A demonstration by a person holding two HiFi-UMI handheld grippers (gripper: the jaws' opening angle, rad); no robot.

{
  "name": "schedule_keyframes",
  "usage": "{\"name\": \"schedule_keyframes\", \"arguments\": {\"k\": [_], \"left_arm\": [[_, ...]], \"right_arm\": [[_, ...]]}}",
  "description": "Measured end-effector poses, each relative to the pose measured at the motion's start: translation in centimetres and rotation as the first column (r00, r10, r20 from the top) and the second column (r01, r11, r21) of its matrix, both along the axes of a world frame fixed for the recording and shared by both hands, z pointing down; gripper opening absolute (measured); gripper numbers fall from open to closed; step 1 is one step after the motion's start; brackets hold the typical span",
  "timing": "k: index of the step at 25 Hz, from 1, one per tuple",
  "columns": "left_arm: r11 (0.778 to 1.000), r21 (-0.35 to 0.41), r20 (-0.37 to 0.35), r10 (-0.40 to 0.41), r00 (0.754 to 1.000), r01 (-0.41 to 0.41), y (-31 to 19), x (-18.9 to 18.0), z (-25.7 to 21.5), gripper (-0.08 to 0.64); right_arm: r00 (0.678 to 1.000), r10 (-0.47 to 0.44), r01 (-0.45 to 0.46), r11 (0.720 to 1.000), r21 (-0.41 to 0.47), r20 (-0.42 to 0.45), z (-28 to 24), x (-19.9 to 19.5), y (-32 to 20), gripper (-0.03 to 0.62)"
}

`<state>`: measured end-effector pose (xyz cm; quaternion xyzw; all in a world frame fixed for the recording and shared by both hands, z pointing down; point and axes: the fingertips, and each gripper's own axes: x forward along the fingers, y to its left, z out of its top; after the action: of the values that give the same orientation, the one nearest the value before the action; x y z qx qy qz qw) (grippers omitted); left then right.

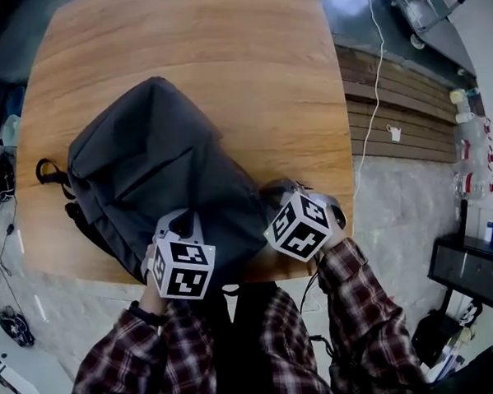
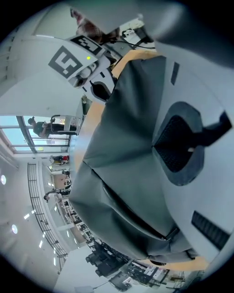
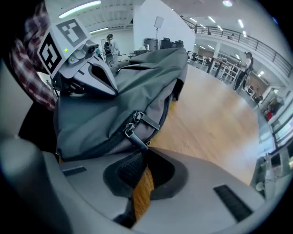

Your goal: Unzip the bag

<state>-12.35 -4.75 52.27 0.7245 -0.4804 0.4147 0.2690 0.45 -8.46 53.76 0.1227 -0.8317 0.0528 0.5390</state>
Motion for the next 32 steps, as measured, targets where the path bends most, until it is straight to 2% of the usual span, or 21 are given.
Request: {"name": "schedule_keyframes", "arguments": {"k": [3, 6, 12, 16, 18, 20, 21, 22, 23, 24, 25, 27, 28, 29, 30, 32], "left_arm": [[1.000, -0.013, -0.027, 0.007, 1.000, -0.007, -0.3, 0.1, 0.2, 0.009], [0.996, -0.056, -0.100, -0.067, 0.993, 0.062, -0.6, 0.0, 0.2, 0.009], [0.996, 0.004, -0.051, -0.091, 0.994, 0.092, -2.7, 0.6, 0.3, 0.009], [0.990, -0.015, -0.082, -0.140, 0.987, 0.139, -4.9, 1.8, 0.2, 0.009], [0.991, -0.020, -0.093, -0.136, 0.986, 0.134, -6.1, 2.6, 0.1, 0.009], [0.999, -0.020, -0.078, -0.047, 0.996, 0.046, -6.5, 3.4, -0.2, 0.009], [0.999, -0.009, -0.050, 0.036, 0.998, -0.037, -6.5, 3.7, -0.5, 0.009], [0.990, 0.013, -0.006, 0.138, 0.990, -0.137, -6.3, 4.0, -0.9, 0.009], [0.969, 0.042, 0.050, 0.240, 0.970, -0.242, -6.1, 4.1, -1.5, 0.009], [0.938, 0.070, 0.107, 0.330, 0.938, -0.338, -5.8, 4.0, -2.1, 0.009], [0.901, 0.088, 0.158, 0.409, 0.899, -0.425, -5.4, 3.9, -2.6, 0.009], [0.822, 0.072, 0.227, 0.538, 0.812, -0.565, -4.2, 3.3, -2.4, 0.009], [0.794, 0.058, 0.240, 0.577, 0.781, -0.605, -3.4, 3.0, -1.9, 0.009], [0.785, 0.064, 0.237, 0.588, 0.773, -0.617, -2.9, 2.9, -1.5, 0.009], [0.794, 0.088, 0.224, 0.573, 0.788, -0.602, -2.5, 2.8, -1.3, 0.009], [0.844, 0.118, 0.186, 0.499, 0.846, -0.524, -1.9, 2.8, -1.3, 0.009]], "right_arm": [[0.999, 0.051, -0.051, 0.999, -0.018, -0.006, -0.3, 0.5, 0.8, 0.017], [0.992, 0.121, -0.120, 0.991, -0.059, 0.026, -0.8, 1.3, 3.3, 0.015], [0.957, 0.263, -0.248, 0.960, -0.126, 0.121, -1.8, 1.2, 9.3, 0.017], [0.931, 0.317, -0.281, 0.939, -0.200, 0.182, -2.6, -0.2, 13.1, 0.016], [0.913, 0.350, -0.311, 0.930, -0.195, 0.211, -2.9, -0.3, 13.6, 0.016], [0.891, 0.392, -0.358, 0.917, -0.177, 0.229, -3.0, 0.5, 12.8, 0.015], [0.883, 0.406, -0.374, 0.912, -0.169, 0.234, -3.0, 1.1, 12.3, 0.017], [0.880, 0.414, -0.385, 0.909, -0.159, 0.235, -3.0, 1.6, 11.8, 0.016], [0.878, 0.417, -0.392, 0.908, -0.148, 0.233, -3.0, 2.1, 11.2, 0.016], [0.878, 0.420, -0.399, 0.907, -0.136, 0.231, -3.0, 2.7, 10.7, 0.017], [0.875, 0.426, -0.408, 0.905, -0.124, 0.229, -3.0, 3.3, 10.1, 0.017], [0.865, 0.447, -0.436, 0.894, -0.100, 0.227, -3.0, 4.7, 8.7, 0.016], [0.859, 0.459, -0.451, 0.888, -0.088, 0.227, -3.1, 5.4, 8.0, 0.017], [0.854, 0.468, -0.463, 0.883, -0.079, 0.228, -3.1, 5.9, 7.3, 0.016], [0.853, 0.471, -0.468, 0.881, -0.067, 0.227, -3.1, 6.3, 6.6, 0.017], [0.866, 0.452, -0.457, 0.889, -0.031, 0.211, -3.0, 6.6, 5.2, 0.017]]}}
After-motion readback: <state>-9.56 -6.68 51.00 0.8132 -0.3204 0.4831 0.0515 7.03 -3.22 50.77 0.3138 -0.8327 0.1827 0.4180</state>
